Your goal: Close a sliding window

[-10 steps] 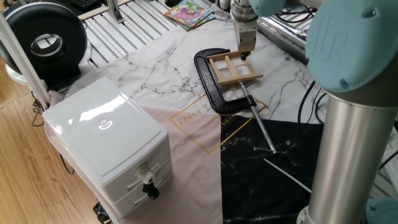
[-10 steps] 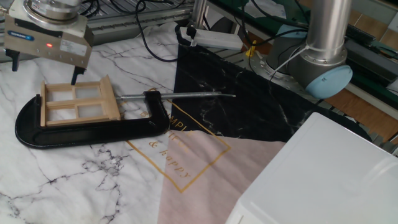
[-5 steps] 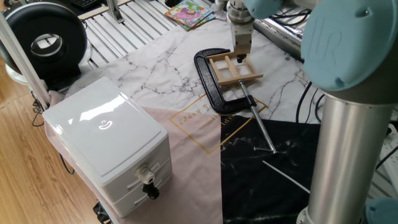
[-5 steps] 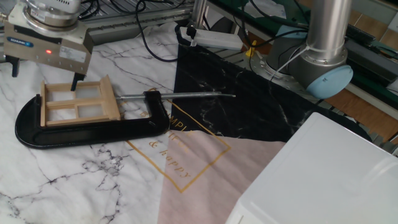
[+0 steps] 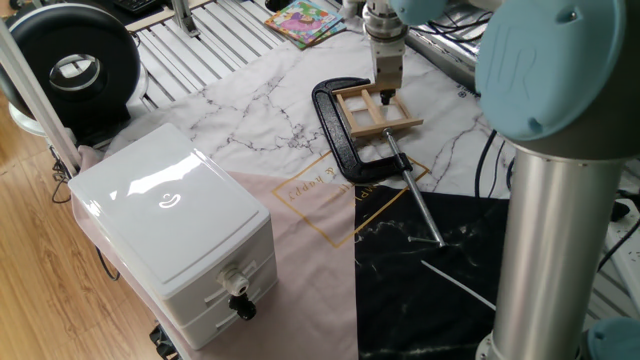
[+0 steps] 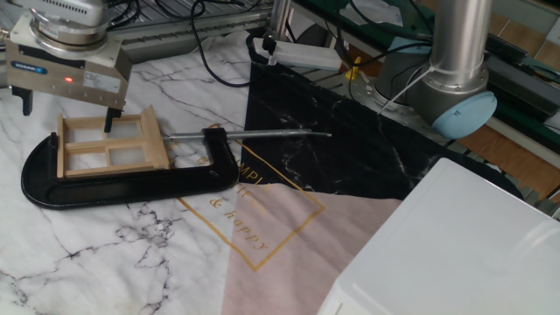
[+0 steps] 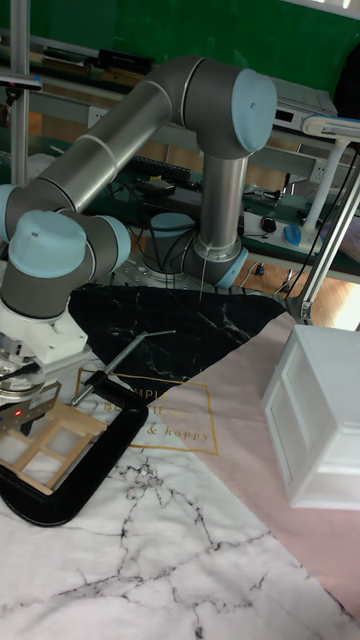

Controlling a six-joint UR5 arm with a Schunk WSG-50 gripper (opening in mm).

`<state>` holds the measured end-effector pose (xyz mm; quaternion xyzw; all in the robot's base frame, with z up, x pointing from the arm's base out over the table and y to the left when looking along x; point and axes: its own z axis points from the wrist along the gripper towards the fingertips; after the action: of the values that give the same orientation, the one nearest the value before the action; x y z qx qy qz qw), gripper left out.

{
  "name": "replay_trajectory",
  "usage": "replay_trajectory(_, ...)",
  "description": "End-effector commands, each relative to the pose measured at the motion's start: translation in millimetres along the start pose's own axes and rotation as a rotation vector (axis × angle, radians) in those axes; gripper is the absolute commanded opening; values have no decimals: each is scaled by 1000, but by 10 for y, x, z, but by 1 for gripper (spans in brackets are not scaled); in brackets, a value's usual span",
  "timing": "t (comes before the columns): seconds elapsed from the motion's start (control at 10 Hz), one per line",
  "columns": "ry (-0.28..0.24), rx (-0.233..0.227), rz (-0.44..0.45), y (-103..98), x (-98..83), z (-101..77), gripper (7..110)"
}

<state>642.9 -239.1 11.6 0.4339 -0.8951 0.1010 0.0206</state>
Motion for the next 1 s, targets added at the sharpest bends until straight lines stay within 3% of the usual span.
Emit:
replay_trajectory(0.0,2,-24,-2,-27,20,24,44)
replay_trajectory(0.5,10,-55,-31,7,-2,83,44)
replay_trajectory(0.9,-3,-89,-47,21,-58,2,44)
